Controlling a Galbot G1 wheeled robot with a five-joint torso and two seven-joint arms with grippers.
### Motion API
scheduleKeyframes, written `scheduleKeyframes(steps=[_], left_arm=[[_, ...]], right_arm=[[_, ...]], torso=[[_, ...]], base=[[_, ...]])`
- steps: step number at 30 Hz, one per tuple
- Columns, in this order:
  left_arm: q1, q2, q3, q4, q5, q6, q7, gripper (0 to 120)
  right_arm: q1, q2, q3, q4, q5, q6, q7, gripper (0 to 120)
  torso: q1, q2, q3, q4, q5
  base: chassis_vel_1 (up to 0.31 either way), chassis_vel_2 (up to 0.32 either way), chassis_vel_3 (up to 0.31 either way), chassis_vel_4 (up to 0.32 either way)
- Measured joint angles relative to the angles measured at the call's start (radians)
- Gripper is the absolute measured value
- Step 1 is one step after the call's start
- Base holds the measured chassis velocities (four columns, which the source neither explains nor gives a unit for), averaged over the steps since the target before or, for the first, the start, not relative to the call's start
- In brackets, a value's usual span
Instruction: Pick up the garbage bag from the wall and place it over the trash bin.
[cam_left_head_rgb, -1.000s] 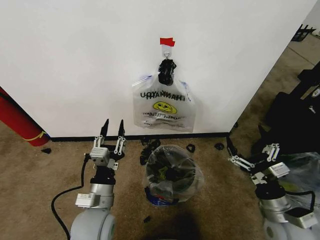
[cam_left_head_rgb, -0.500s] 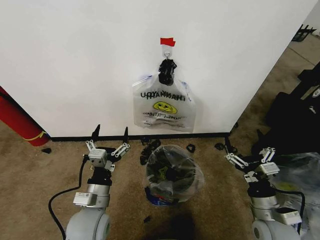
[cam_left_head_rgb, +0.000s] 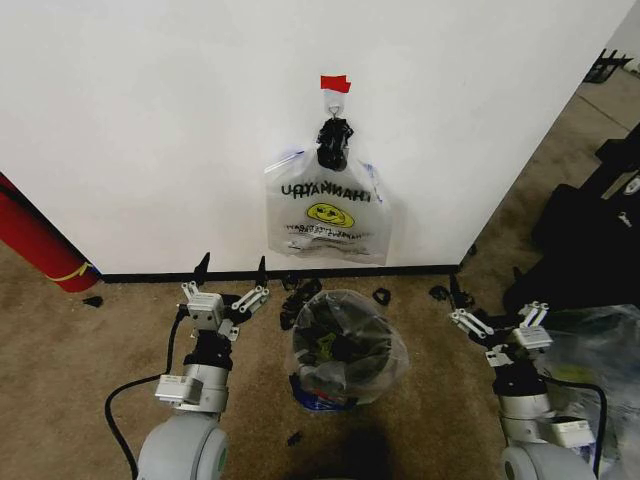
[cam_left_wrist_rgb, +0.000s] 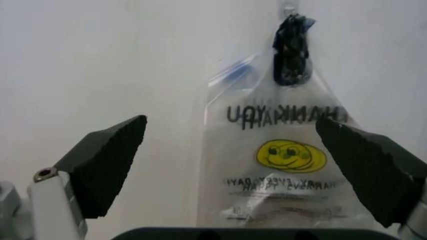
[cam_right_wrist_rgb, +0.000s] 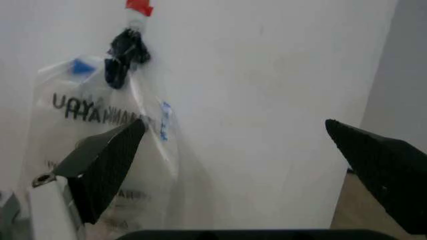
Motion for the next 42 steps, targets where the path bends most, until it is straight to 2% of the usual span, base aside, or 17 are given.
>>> scheduleKeyframes(steps=[5,16,18,20,21,23,25,28,30,32,38,42], left_arm=[[0.026,-0.007,-0.012,0.001,0.001,-0.044,0.030,100],[0.046,0.011,-0.032,-0.010,0.011,-0.058,0.036,100],[0.049,0.018,-0.035,-0.007,0.019,-0.059,0.036,100],[0.049,0.025,-0.038,-0.007,0.019,-0.061,0.035,100],[0.049,0.025,-0.038,-0.007,0.019,-0.061,0.035,100],[0.051,0.033,-0.042,-0.007,0.017,-0.063,0.033,100],[0.052,0.043,-0.048,-0.007,0.012,-0.066,0.031,100],[0.052,0.050,-0.055,-0.007,0.008,-0.068,0.031,100],[0.053,0.060,-0.063,-0.007,0.001,-0.069,0.030,100],[0.051,0.063,-0.065,-0.007,-0.002,-0.069,0.029,100],[0.048,0.062,-0.062,-0.009,-0.002,-0.069,0.029,100],[0.045,0.048,-0.050,-0.004,0.010,-0.068,0.029,100]], right_arm=[[-0.008,-0.012,-0.005,0.002,0.020,-0.013,-0.035,100],[-0.006,-0.003,0.006,-0.005,-0.038,-0.035,-0.184,100],[-0.016,0.001,-0.011,0.004,0.079,-0.065,-0.231,100],[-0.040,-0.001,-0.066,0.051,0.186,-0.170,-0.110,100],[-0.040,-0.001,-0.066,0.051,0.186,-0.170,-0.110,100],[-0.036,0.006,-0.091,0.065,0.188,-0.224,0.057,100],[-0.025,0.014,-0.097,0.063,0.156,-0.221,0.144,100],[-0.021,0.020,-0.096,0.054,0.112,-0.187,0.166,100],[-0.012,0.028,-0.074,0.030,0.053,-0.109,0.106,100],[-0.009,0.030,-0.066,0.018,0.033,-0.084,0.067,100],[-0.013,0.029,-0.060,0.011,0.017,-0.094,0.007,100],[-0.012,-0.003,-0.040,0.000,-0.015,-0.130,-0.140,100]], torso=[[0.000,0.000,0.000,0.0000,-0.0001],[0.000,0.000,0.000,0.0000,-0.0001],[0.000,0.000,0.000,0.0001,0.0000],[0.000,0.000,0.000,-0.0001,-0.0004],[0.000,0.000,0.000,-0.0001,-0.0004],[0.000,0.000,0.000,0.0000,-0.0004],[0.000,0.000,0.000,0.0001,0.0000],[0.000,0.000,0.000,-0.0001,-0.0001],[0.000,0.000,0.000,0.0000,-0.0002],[0.000,0.000,0.000,0.0000,-0.0001],[0.000,0.000,0.000,0.0000,-0.0002],[0.000,0.000,0.000,0.0000,-0.0002]], base=[[0.000,0.000,0.000,0.000],[0.000,0.000,0.000,0.000],[0.000,0.000,0.000,0.000],[0.000,0.000,0.000,0.000],[0.000,0.000,0.000,0.000],[0.000,0.000,0.000,0.000],[0.000,0.000,0.000,0.000],[0.000,0.000,0.000,0.000],[0.000,0.000,0.000,0.000],[0.000,0.000,0.000,0.000],[0.000,0.000,0.000,0.000],[0.000,0.000,0.000,0.000]])
